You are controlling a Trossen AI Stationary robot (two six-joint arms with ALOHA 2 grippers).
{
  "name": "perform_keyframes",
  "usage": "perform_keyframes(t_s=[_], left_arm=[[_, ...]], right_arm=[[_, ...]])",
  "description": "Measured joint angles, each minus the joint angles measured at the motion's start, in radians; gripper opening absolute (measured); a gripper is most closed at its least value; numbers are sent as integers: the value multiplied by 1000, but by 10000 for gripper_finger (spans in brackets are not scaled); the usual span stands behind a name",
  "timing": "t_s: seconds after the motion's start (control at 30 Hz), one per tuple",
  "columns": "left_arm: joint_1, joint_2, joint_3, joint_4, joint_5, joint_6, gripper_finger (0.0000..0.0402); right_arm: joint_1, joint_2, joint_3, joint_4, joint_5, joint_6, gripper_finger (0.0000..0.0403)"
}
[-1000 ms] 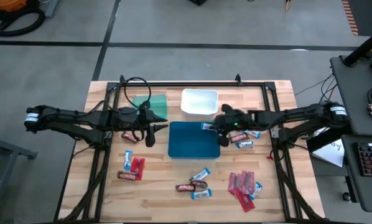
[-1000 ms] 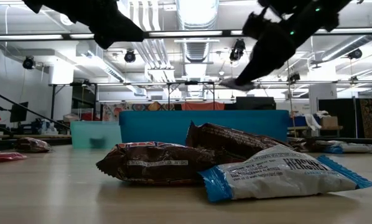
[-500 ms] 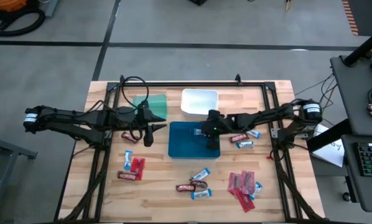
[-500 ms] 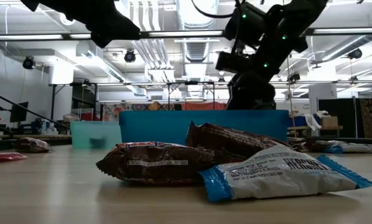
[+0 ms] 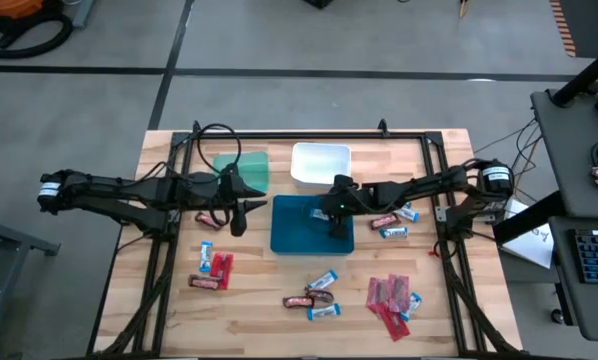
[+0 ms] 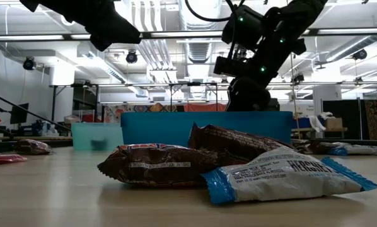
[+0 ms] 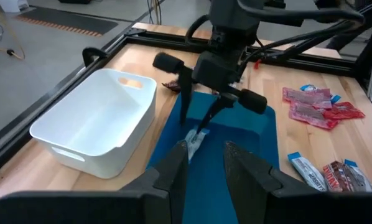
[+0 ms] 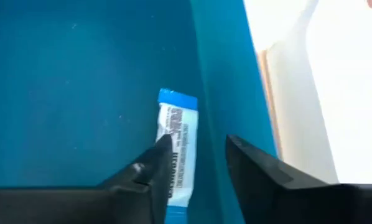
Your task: Sort candy
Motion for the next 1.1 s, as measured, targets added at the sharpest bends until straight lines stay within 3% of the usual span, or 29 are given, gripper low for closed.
perform_keyframes(t_s=[0.13,0.33,0.43,0.63,0.83,0.97,1.1], left_arm=[[0,0,0,-34,0,-33,86],[0,-1,-1,-111,13,-118,86],[0,-1,1,-182,86,-168,86],[-9,30,72,-481,164,-303,86],[-37,117,124,-814,188,-287,86],[-70,185,122,-921,217,-255,86],[-96,251,120,-982,184,-254,87]], right_arm=[[0,-24,0,-2,8,8,182],[3,-79,0,-19,8,48,200],[16,-114,2,-62,7,68,201],[54,-182,27,-150,7,113,201],[93,-243,63,-246,7,140,201],[120,-276,63,-258,7,140,201],[144,-292,63,-273,7,138,201]])
